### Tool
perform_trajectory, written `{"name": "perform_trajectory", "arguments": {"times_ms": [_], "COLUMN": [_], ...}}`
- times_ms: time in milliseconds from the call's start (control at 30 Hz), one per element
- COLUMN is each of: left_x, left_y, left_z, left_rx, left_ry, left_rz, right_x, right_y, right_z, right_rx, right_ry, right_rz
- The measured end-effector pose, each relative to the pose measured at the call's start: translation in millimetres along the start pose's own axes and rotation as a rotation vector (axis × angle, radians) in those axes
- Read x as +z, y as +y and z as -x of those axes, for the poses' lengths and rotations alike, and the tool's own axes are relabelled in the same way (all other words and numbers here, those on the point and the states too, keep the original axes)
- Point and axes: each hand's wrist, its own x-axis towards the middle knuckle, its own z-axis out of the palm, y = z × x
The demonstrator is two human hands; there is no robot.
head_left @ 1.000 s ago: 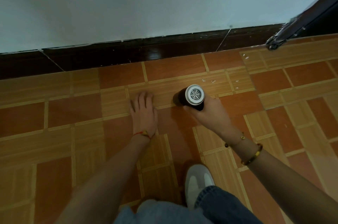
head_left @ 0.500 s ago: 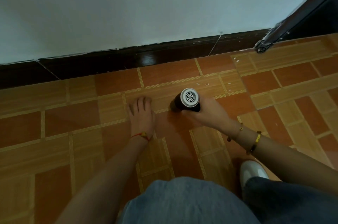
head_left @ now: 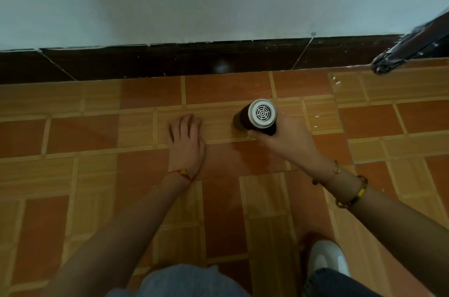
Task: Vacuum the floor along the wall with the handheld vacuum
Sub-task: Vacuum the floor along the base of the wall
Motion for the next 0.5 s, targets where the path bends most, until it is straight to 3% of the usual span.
{"name": "perform_trajectory", "arguments": {"times_ms": [100, 267, 400, 500], "left_x": [-5, -15, -23, -30], "left_y": [3, 12, 16, 16], "left_z": [-2, -3, -3, -7], "left_rx": [-0.007, -0.025, -0.04, -0.037], "left_ry": [-0.038, -0.12, -0.281, -0.375], "left_rz": [-0.022, -0.075, -0.148, -0.203], "right_x": [-1, -10, -19, -23], "right_y": [2, 5, 11, 19], "right_z": [-8, -20, -26, -24], "right_rx": [-0.052, -0.072, -0.126, -0.123], "right_ry": [-0.07, -0.022, -0.179, -0.149], "right_rz": [-0.001, -0.057, -0.004, -0.013]}}
